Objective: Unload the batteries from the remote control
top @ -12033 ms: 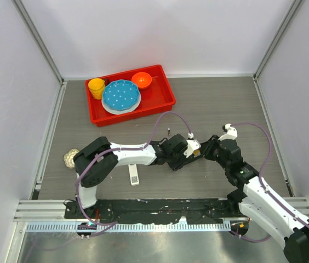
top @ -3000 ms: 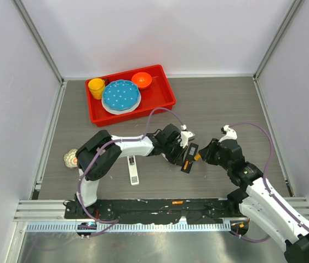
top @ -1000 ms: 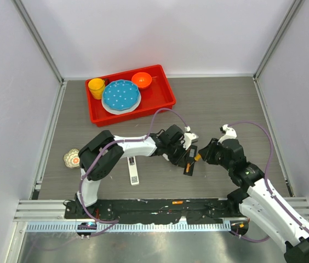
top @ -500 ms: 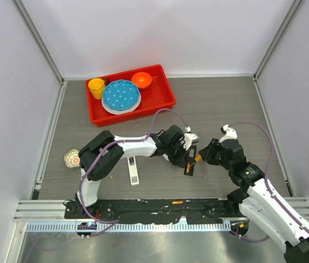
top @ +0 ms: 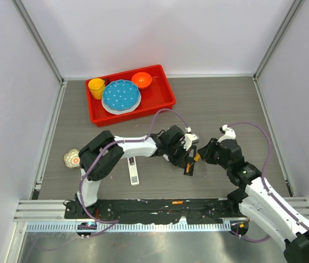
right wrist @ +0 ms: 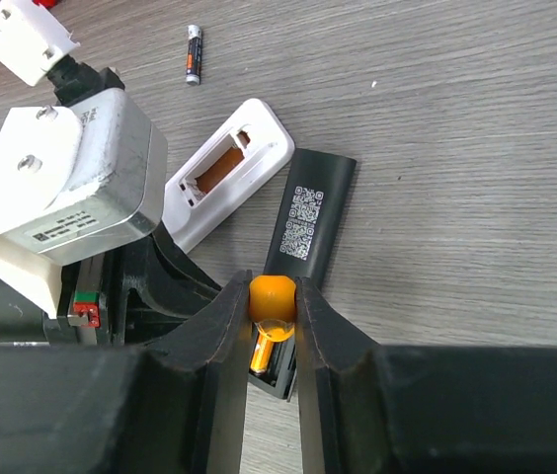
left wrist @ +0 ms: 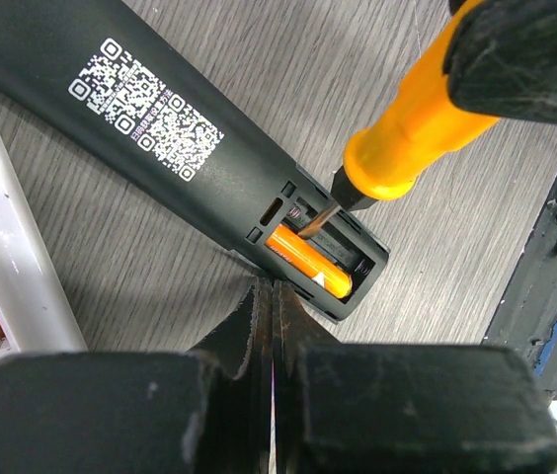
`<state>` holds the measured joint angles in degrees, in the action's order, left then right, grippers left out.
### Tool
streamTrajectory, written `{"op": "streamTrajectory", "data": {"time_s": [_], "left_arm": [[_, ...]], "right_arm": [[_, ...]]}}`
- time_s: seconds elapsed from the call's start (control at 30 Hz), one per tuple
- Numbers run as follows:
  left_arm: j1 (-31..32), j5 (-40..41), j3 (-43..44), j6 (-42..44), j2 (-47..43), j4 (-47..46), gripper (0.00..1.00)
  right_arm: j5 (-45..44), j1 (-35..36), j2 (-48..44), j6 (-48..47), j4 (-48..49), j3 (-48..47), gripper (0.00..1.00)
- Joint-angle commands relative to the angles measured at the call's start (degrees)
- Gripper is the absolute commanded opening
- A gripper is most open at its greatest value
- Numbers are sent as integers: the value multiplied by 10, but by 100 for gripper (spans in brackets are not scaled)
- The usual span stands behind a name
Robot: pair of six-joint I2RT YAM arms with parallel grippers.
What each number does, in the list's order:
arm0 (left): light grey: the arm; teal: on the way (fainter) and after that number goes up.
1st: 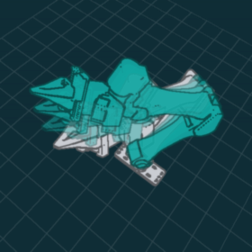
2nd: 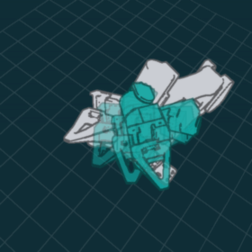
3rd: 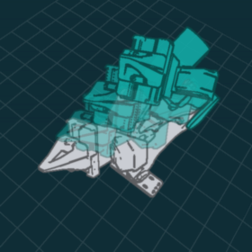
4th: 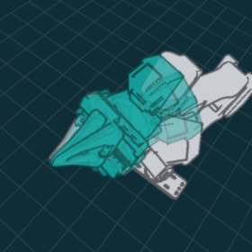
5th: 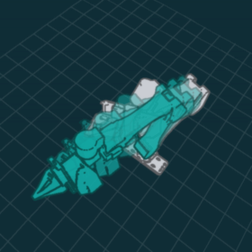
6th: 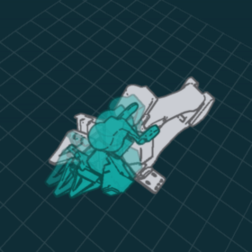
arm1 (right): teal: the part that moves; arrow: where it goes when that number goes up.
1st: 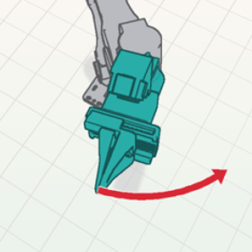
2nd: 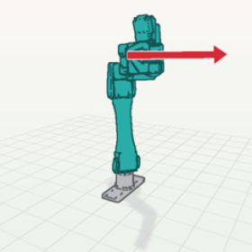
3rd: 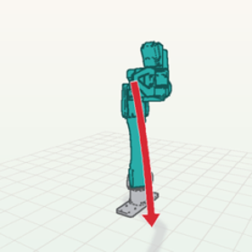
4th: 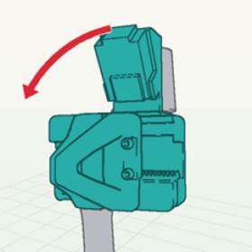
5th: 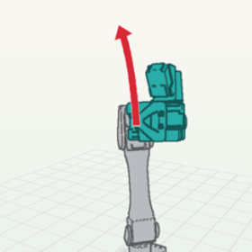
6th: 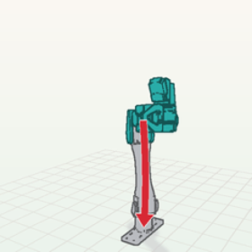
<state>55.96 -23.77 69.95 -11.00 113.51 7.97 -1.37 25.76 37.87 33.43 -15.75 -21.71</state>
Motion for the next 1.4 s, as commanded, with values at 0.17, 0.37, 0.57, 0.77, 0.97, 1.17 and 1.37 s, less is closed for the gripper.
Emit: {"op": "streamTrajectory", "data": {"time_s": [0.17, 0.37, 0.57, 0.77, 0.97, 1.17, 1.37], "left_arm": [[17, 3, -4, 14, 20, 50, 0], [17, 6, -6, 12, 17, 49, 0], [17, 11, -8, 8, 16, 50, 0], [17, 15, -10, 6, 12, 48, 0], [16, 29, -21, 4, -6, 36, 0], [6, 68, -60, -3, -54, 0, 10], [-12, 31, -111, -14, -169, -71, 33]], "right_arm": [[51, 3, -8, 72, 99, 43, 1], [72, 3, -13, 152, 200, 104, 1], [39, 0, -74, 230, 246, 156, 1], [-8, -1, -154, 263, 210, 176, 1], [-17, -1, -139, 224, 168, 142, 1], [-7, -1, -101, 185, 167, 102, 1], [29, -1, -94, 147, 131, 53, 1]]}}
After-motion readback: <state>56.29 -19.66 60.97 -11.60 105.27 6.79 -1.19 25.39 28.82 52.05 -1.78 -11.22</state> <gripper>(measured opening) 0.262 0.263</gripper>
